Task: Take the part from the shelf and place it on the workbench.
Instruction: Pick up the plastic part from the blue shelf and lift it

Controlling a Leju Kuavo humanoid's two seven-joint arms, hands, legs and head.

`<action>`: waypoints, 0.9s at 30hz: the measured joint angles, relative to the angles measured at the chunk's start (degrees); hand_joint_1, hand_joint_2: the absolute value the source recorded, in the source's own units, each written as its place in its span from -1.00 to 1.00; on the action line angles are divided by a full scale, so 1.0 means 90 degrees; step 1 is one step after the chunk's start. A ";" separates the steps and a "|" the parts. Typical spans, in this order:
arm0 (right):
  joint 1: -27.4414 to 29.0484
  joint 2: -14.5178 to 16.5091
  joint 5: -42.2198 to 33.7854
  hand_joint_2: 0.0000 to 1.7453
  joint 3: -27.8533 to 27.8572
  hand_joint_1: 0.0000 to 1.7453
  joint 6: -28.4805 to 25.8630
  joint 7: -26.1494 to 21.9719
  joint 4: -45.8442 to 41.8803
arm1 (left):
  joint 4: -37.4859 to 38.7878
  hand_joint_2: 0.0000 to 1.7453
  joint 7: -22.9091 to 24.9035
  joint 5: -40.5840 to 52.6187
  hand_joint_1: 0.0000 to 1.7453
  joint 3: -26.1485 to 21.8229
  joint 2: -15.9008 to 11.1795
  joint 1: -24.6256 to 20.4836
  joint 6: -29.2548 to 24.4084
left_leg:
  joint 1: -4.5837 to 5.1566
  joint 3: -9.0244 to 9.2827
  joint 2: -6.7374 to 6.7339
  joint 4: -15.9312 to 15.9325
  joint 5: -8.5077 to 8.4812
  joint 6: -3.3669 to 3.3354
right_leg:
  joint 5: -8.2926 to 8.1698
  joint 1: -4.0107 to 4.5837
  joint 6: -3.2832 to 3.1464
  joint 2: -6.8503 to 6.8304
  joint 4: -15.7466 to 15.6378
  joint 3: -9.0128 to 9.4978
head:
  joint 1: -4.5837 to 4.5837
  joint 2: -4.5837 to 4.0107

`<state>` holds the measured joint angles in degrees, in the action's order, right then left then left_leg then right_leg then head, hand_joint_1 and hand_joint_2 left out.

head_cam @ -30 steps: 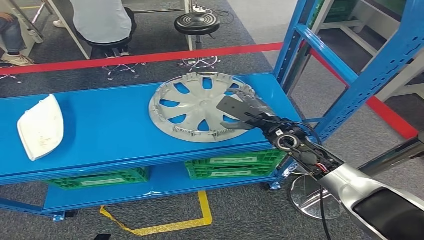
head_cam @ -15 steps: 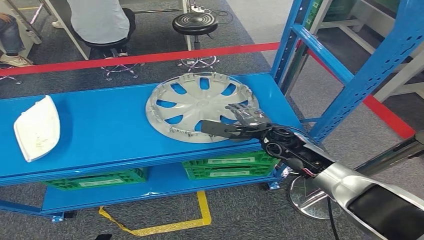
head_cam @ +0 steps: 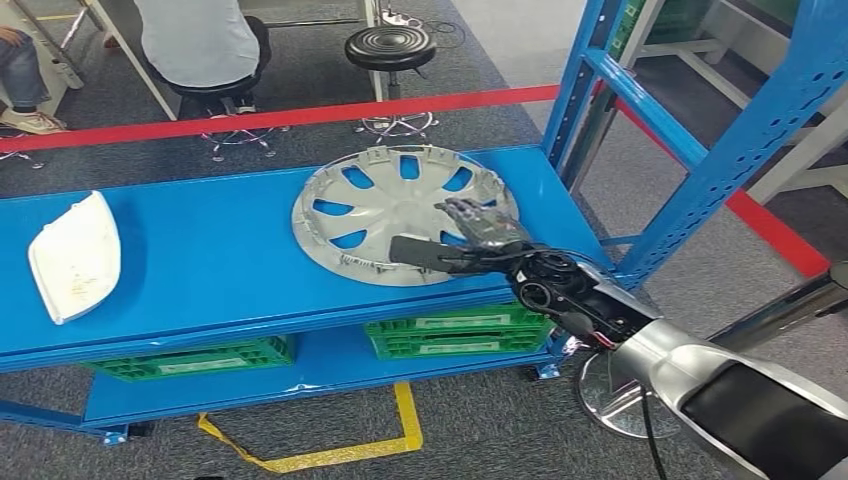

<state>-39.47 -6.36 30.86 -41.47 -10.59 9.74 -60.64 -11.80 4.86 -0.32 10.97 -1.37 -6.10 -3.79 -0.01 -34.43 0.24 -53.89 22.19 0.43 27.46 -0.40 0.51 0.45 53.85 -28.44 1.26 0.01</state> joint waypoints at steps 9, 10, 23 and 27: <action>-0.0422 0.0001 -0.0303 1.00 0.0013 -1.00 0.0335 0.0223 -0.0290 | 0.0001 -1.00 -0.0019 -0.0066 -1.00 0.0010 -0.0052 0.0123 -0.0131 | -0.0002 0.0005 -0.0003 0.0000 -0.0002 0.0002 | -0.0001 -0.0001 0.0000 0.0001 0.0000 0.0000 | -0.0004 0.0000; -0.0514 -0.0002 -0.0365 1.00 0.0015 -1.00 0.0443 0.0322 -0.0308 | 0.0001 -1.00 -0.0019 -0.0068 -1.00 0.0010 -0.0056 0.0125 -0.0160 | -0.0004 0.0006 -0.0003 0.0000 -0.0002 0.0003 | -0.0001 -0.0002 0.0000 0.0002 0.0000 0.0000 | -0.0003 0.0000; -0.0917 -0.0118 -0.0761 1.00 -0.0035 -1.00 0.0877 0.0919 -0.0333 | 0.0000 -1.00 -0.0030 -0.0072 -1.00 0.0024 -0.0135 0.0041 -0.0393 | -0.0013 0.0010 -0.0003 -0.0001 -0.0003 0.0004 | -0.0001 -0.0002 0.0000 0.0003 0.0000 0.0003 | -0.0001 -0.0001; -0.0918 -0.0124 -0.0804 1.00 -0.0097 -1.00 0.0905 0.0942 -0.0317 | 0.0000 -1.00 -0.0041 -0.0080 -1.00 0.0035 -0.0149 -0.0024 -0.0421 | -0.0014 0.0011 -0.0003 -0.0001 -0.0003 0.0004 | -0.0001 -0.0002 0.0000 0.0003 0.0000 0.0004 | -0.0002 -0.0001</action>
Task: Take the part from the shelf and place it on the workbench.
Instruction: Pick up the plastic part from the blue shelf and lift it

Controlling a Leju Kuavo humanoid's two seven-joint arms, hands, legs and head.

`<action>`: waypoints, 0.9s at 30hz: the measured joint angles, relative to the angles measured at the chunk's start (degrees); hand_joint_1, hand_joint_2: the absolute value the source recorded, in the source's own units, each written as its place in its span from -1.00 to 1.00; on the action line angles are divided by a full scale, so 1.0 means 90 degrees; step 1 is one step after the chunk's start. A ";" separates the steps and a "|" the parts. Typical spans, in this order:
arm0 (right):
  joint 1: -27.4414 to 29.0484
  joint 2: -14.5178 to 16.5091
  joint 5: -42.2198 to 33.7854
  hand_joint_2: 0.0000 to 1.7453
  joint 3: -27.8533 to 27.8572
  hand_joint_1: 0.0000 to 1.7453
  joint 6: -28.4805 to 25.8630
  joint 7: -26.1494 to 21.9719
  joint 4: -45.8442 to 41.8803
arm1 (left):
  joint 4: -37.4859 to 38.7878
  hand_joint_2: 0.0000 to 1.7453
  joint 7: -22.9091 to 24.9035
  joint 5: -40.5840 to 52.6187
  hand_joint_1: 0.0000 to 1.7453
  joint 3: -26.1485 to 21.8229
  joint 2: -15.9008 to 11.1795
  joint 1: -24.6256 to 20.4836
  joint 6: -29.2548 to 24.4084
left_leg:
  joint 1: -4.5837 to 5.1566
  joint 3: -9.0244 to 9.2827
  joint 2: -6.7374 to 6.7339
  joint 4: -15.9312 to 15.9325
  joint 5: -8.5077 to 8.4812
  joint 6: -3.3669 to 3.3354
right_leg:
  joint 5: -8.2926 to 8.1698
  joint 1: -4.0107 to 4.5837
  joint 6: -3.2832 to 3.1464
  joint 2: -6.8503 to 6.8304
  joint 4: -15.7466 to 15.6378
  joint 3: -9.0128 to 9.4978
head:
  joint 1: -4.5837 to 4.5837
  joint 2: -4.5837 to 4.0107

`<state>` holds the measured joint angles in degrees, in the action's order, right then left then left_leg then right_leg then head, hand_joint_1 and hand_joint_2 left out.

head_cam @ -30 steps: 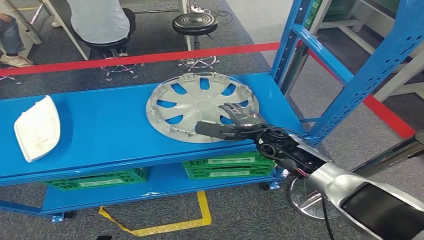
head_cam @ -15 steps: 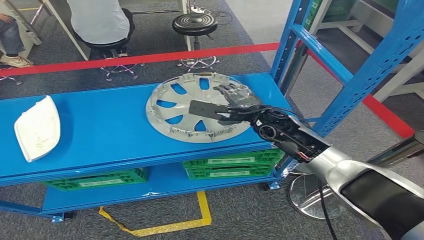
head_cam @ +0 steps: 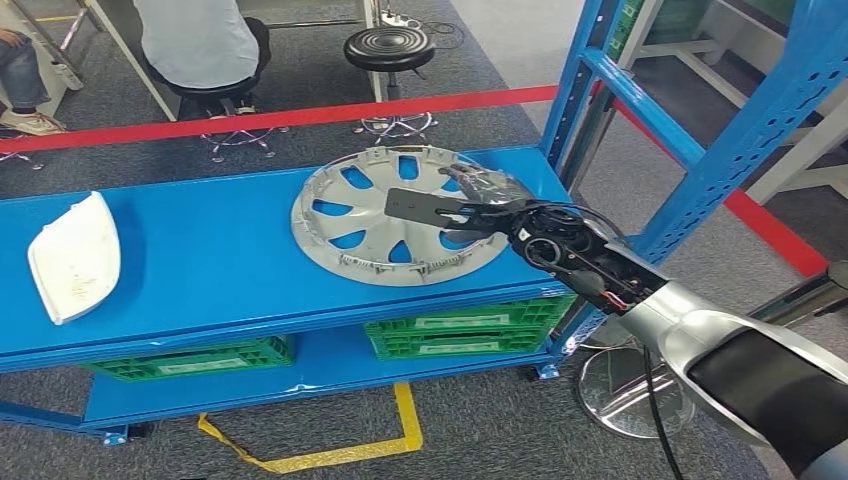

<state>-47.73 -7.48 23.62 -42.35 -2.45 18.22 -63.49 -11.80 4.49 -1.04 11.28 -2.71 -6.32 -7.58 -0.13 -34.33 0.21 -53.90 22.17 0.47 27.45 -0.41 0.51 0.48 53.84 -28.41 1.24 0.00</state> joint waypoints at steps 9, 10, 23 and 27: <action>-0.0007 0.0001 -0.0052 1.00 -0.0242 -1.00 0.0167 0.0027 0.0111 | 0.0000 -1.00 -0.0073 -0.0164 -1.00 0.0036 -0.0041 -0.0097 -0.0073 | 0.0000 0.0000 0.0001 0.0001 0.0000 0.0000 | 0.0000 0.0002 0.0000 -0.0001 0.0000 0.0003 | -0.0002 0.0001; -0.0005 0.0002 -0.0050 1.00 -0.0293 -1.00 0.0193 0.0015 0.0140 | 0.0000 -1.00 -0.0087 -0.0183 -1.00 0.0037 -0.0041 -0.0107 -0.0072 | 0.0000 0.0000 0.0001 0.0002 0.0000 0.0000 | 0.0000 0.0002 0.0000 -0.0001 0.0000 0.0004 | -0.0002 0.0001; 0.0088 0.0185 -0.0017 1.00 -0.0773 -1.00 0.0095 -0.0304 0.0682 | 0.0000 -1.00 -0.0048 -0.0256 -1.00 0.0044 -0.0041 -0.0128 -0.0023 | 0.0000 0.0000 0.0002 0.0002 0.0000 0.0000 | 0.0001 0.0002 0.0000 -0.0002 0.0000 0.0005 | 0.0000 0.0001; 0.0076 0.0275 -0.0024 1.00 -0.0868 -1.00 0.0094 -0.0409 0.0877 | 0.0000 -1.00 -0.0039 -0.0279 -1.00 0.0057 -0.0041 -0.0126 -0.0020 | 0.0000 0.0000 0.0002 0.0002 0.0000 0.0000 | 0.0001 0.0002 0.0000 -0.0003 0.0000 0.0005 | -0.0004 0.0000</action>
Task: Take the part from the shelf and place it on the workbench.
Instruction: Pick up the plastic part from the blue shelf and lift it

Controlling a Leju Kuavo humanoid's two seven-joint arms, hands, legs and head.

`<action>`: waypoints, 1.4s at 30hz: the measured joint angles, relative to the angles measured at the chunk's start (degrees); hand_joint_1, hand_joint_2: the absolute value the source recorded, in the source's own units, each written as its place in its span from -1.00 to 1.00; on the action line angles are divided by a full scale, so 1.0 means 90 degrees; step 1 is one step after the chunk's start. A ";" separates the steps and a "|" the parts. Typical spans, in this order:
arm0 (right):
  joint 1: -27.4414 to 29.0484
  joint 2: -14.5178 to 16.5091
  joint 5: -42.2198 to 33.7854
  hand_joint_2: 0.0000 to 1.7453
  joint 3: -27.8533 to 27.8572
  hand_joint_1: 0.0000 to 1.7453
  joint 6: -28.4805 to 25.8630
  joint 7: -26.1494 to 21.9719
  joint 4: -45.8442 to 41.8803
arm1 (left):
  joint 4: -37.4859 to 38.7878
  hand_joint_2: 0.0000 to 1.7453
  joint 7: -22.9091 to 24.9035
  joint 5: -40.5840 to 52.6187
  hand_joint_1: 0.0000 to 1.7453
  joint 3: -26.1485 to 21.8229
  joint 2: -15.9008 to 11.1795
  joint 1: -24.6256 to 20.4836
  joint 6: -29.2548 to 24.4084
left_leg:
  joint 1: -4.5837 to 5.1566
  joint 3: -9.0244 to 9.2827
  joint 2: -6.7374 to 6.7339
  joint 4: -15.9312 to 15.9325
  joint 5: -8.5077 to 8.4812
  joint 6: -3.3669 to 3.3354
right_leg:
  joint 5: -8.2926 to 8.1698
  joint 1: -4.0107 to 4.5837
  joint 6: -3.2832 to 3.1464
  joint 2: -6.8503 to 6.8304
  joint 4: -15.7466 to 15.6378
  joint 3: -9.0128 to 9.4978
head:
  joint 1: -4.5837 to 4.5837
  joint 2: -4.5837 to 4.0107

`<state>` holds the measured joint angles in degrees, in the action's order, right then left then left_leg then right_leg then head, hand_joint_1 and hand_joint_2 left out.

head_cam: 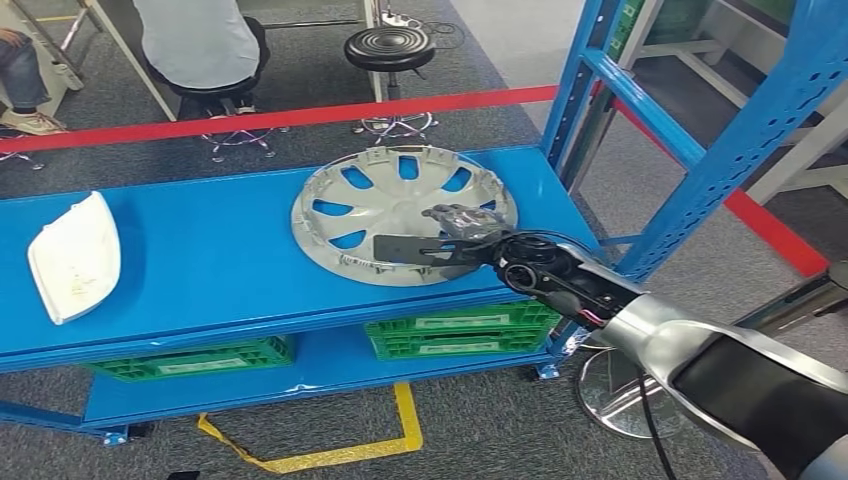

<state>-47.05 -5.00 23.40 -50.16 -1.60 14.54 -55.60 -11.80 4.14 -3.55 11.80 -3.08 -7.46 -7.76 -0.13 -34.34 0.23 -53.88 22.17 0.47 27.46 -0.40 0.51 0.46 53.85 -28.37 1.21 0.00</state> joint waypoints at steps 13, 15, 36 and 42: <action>0.0008 0.0239 -0.0051 1.00 -0.0236 -1.00 -0.0039 -0.0345 0.0601 | 0.0000 -1.00 0.0090 0.0056 -1.00 0.0092 0.0000 -0.0032 0.0053 | 0.0000 0.0000 -0.0001 0.0000 0.0000 0.0000 | 0.0000 0.0000 0.0000 0.0001 0.0000 -0.0002 | 0.0003 0.0000; 0.0015 0.0263 -0.0066 1.00 -0.0258 -1.00 -0.0053 -0.0389 0.0696 | 0.0000 -1.00 0.0093 0.0050 -1.00 0.0104 0.0000 -0.0029 0.0053 | 0.0000 0.0000 -0.0001 0.0000 0.0000 0.0000 | 0.0000 0.0000 0.0000 0.0000 0.0000 -0.0001 | 0.0002 0.0000; 0.0050 0.0274 -0.0142 1.00 -0.0306 0.90 -0.0126 -0.0413 0.1104 | 0.0000 -1.00 0.0143 0.0067 -1.00 0.0188 0.0002 -0.0034 0.0080 | -0.0001 0.0022 -0.0008 0.0000 0.0000 0.0000 | 0.0000 -0.0001 -0.0001 0.0007 -0.0001 0.0006 | 0.0004 0.0000; 0.0098 0.0268 -0.0129 1.00 -0.0293 0.96 -0.0188 -0.0331 0.1107 | 0.0000 -1.00 0.0214 0.0067 -1.00 0.0202 0.0006 -0.0038 0.0121 | -0.0002 0.0040 -0.0052 0.0002 0.0000 0.0002 | -0.0002 -0.0001 -0.0002 0.0040 -0.0001 0.0010 | -0.0002 0.0000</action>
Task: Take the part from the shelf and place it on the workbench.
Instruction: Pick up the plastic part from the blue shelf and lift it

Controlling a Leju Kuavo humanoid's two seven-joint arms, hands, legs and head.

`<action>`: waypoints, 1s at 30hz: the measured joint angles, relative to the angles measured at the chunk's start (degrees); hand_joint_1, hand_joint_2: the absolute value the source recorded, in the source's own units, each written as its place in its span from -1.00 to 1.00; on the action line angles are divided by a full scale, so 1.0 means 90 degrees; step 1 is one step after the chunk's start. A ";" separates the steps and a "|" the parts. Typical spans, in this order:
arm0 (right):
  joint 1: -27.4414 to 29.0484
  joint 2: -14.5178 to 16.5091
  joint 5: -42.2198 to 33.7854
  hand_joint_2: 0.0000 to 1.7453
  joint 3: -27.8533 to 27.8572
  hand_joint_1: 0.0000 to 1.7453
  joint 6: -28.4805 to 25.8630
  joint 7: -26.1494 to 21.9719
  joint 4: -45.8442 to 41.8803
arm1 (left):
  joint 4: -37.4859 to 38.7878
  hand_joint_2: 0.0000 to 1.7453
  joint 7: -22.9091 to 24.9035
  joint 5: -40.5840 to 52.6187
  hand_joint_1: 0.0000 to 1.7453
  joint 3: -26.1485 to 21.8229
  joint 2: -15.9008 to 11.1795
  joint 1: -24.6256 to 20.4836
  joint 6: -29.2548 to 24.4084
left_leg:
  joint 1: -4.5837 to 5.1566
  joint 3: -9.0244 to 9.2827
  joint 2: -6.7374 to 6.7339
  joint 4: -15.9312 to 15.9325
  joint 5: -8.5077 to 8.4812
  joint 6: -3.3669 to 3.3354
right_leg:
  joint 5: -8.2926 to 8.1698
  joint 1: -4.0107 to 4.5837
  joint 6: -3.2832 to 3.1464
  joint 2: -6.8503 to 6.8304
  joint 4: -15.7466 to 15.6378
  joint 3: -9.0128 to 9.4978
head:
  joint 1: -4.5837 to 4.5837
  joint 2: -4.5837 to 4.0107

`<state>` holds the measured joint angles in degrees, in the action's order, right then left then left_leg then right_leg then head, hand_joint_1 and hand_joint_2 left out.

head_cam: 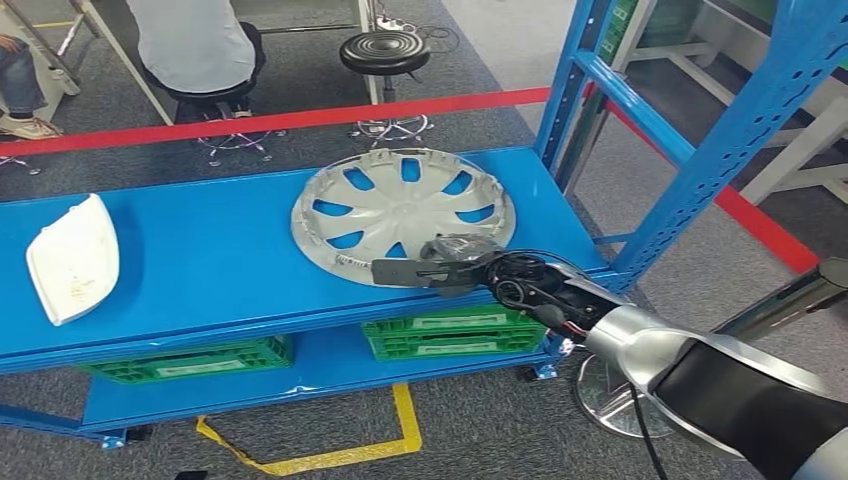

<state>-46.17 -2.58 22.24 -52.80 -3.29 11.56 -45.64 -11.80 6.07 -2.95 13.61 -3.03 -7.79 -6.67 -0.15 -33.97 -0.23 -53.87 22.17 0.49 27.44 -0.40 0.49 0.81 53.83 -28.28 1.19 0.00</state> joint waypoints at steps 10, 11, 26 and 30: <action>0.0032 -0.0016 0.0010 1.00 0.0013 1.00 -0.0034 0.0088 -0.0005 | 0.0000 -1.00 0.0010 -0.0002 -1.00 0.0089 0.0011 0.0005 0.0018 | 0.0000 0.0002 0.0001 -0.0001 -0.0005 0.0002 | -0.0008 -0.0001 0.0005 -0.0003 0.0000 0.0004 | -0.0001 0.0000; 0.0039 -0.0016 0.0014 1.00 0.0021 1.00 -0.0034 0.0103 -0.0012 | 0.0000 -1.00 0.0009 -0.0002 -1.00 0.0095 0.0011 0.0005 0.0018 | 0.0000 0.0001 0.0001 -0.0001 -0.0004 0.0002 | -0.0007 -0.0002 0.0005 -0.0003 0.0000 0.0004 | 0.0000 0.0000; 0.0135 -0.0024 0.0152 1.00 0.0133 1.00 -0.0080 0.0187 -0.0144 | 0.0000 0.00 -0.0046 -0.0158 -1.00 0.0146 0.0010 0.0006 0.0129 | 0.0000 0.0001 0.0002 -0.0001 0.0000 0.0001 | -0.0001 -0.0001 0.0003 -0.0003 0.0000 0.0003 | -0.0001 0.0001; 0.0162 -0.0024 0.0221 1.00 0.0170 1.00 -0.0105 0.0186 -0.0183 | 0.0000 1.00 -0.0124 -0.0238 -1.00 0.0146 0.0009 0.0008 0.0149 | 0.0000 0.0000 0.0002 -0.0001 0.0000 0.0001 | -0.0001 -0.0001 0.0003 -0.0003 0.0000 0.0003 | -0.0002 0.0000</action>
<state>-44.71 -2.80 24.23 -51.26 -4.23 13.23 -47.28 -11.80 4.95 -5.09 14.93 -2.95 -7.73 -5.33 -0.15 -33.97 -0.21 -53.87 22.17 0.50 27.43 -0.42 0.51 0.78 53.84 -28.26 1.17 0.00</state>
